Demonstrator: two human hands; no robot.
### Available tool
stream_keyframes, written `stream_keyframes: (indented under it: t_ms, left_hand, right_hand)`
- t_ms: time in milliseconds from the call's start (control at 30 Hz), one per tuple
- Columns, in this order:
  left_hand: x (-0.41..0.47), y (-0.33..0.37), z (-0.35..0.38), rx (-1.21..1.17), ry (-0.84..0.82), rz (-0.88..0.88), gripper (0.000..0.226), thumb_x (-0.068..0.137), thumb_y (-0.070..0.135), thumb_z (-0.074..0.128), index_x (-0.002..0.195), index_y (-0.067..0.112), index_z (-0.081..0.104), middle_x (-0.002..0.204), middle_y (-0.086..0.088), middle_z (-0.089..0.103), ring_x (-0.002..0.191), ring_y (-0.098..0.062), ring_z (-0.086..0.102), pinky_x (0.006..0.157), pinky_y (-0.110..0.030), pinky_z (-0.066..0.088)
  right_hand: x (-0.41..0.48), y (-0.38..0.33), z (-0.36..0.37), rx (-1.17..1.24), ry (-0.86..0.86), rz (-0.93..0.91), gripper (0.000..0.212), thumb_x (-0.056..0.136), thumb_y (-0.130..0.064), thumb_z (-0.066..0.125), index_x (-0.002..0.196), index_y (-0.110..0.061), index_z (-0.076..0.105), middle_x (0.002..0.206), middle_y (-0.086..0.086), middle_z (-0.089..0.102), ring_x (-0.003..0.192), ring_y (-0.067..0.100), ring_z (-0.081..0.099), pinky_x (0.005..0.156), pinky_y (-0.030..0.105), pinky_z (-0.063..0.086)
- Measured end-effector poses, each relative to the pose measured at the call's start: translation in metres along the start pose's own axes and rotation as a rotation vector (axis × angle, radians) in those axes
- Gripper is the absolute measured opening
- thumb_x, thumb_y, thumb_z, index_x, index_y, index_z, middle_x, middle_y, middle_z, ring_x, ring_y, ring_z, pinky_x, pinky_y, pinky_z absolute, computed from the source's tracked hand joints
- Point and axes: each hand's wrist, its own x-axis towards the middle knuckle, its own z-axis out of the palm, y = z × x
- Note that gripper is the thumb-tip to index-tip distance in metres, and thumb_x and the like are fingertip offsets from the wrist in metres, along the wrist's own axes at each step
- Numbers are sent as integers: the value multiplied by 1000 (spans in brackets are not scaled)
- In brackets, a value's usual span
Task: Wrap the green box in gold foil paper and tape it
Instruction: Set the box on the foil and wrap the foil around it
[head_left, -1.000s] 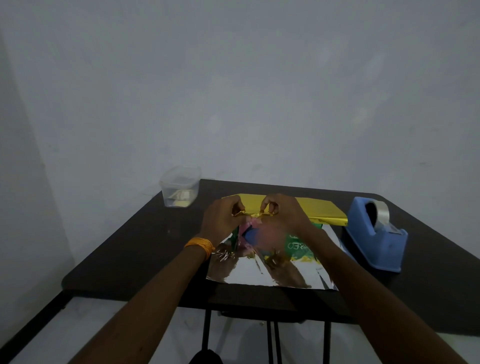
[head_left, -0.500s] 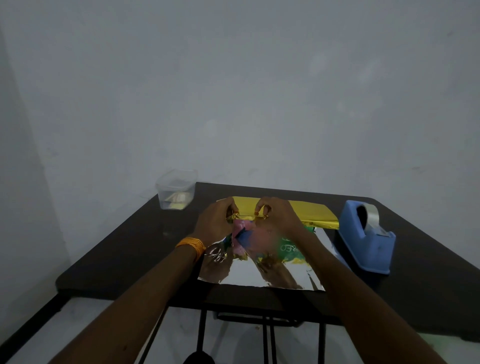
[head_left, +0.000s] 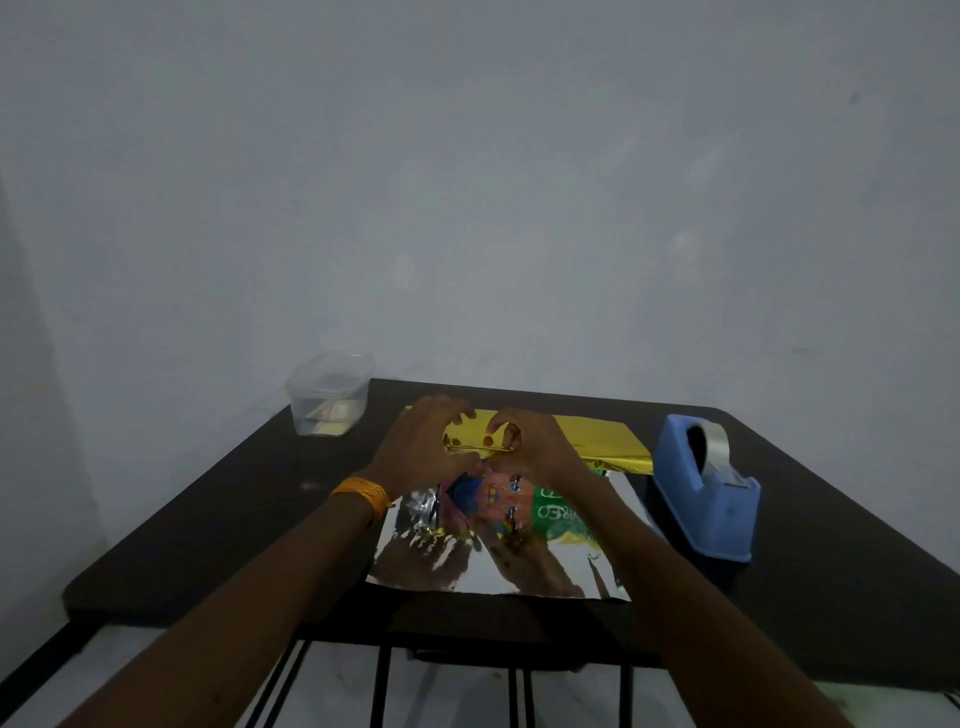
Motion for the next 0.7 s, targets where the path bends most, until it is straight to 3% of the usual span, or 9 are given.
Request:
stream_keyframes:
  t_ms: [167,267,333,467,600,700]
  left_hand:
    - [-1,-9,7,79,-33,83,37,73,27,77,108,19,66,104,-2,59,95,-17,50,76,-34,45]
    - [-2,-15,7,68,-65,92,46,71,19,76,114,23,62,106,1,59,96,-18,52,76,-39,49]
    - [-1,-18,2,36,-108,67,55,70,28,78,120,29,56,107,7,59,97,-15,52,79,-44,51]
    - [6,-13,-14,-80,-63,-16,58,66,37,71,121,27,59,110,9,60,104,-12,52,89,-42,46]
    - [19,-5,-17,-176,27,-52,44,71,30,57,112,14,64,105,2,66,99,-13,58,87,-38,49]
    - [28,-2,-7,-143,53,-60,41,82,36,49,111,12,66,104,-1,67,97,-14,59,88,-39,49]
  right_hand:
    - [-3,4,-11,53,-75,25,47,60,7,84,98,-14,64,80,-1,58,66,7,51,53,17,43]
    - [-4,3,-12,40,-90,13,51,58,9,83,97,-17,64,81,-2,58,67,6,51,54,19,42]
    - [-7,3,-14,79,-83,18,50,61,6,82,101,-16,65,83,-2,59,68,6,52,56,19,43]
    - [-18,5,-14,238,126,35,33,73,-5,81,101,-15,68,89,5,65,77,11,61,67,23,50]
    - [-30,10,-16,110,376,15,13,83,-12,75,95,-14,70,77,1,64,71,14,60,64,29,48]
    - [-37,6,-23,1,418,71,11,88,-24,72,97,-17,71,69,-4,62,64,8,59,58,26,42]
